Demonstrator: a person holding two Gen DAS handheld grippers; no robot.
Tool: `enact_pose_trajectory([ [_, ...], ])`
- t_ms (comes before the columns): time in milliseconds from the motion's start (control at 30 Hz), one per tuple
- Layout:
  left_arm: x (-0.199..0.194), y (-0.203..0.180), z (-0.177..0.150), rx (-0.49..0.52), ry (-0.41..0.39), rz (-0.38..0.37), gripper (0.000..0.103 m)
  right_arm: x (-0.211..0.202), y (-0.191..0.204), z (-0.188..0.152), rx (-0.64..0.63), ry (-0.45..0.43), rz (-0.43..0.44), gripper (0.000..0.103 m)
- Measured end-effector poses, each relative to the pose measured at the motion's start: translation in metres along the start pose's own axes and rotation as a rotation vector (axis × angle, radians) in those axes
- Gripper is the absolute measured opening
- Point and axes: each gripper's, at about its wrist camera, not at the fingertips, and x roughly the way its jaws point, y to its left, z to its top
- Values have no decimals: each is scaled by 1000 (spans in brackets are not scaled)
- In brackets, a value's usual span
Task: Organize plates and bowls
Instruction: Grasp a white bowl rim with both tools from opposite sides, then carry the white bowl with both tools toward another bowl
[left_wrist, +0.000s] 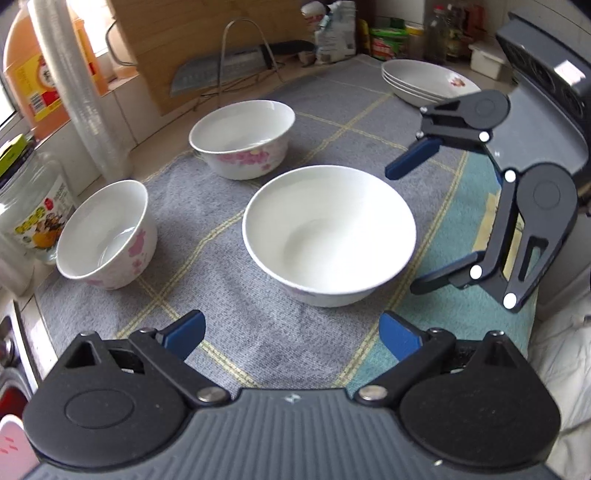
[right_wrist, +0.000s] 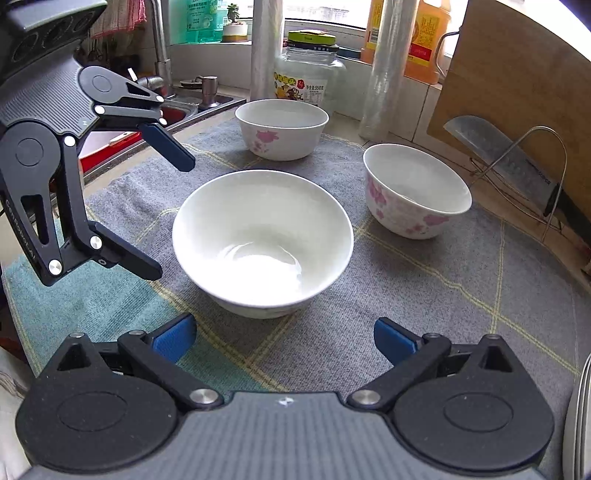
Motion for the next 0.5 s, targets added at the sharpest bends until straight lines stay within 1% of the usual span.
enact_pose_trajectory([
  [133,11,4,1,162,-1,-39,99,3,-3,6,-101,15,43,103],
  [167,12,5,1,187,-6,-47,99,4,-3,7,-130,22,50,103],
  [333,22,13,7,269,-36,-121,97,15,-8,14,-215,47,90,103],
  [500,25,8,8,374,-42,-163,95,23,-8,20,-275,53,118,103],
])
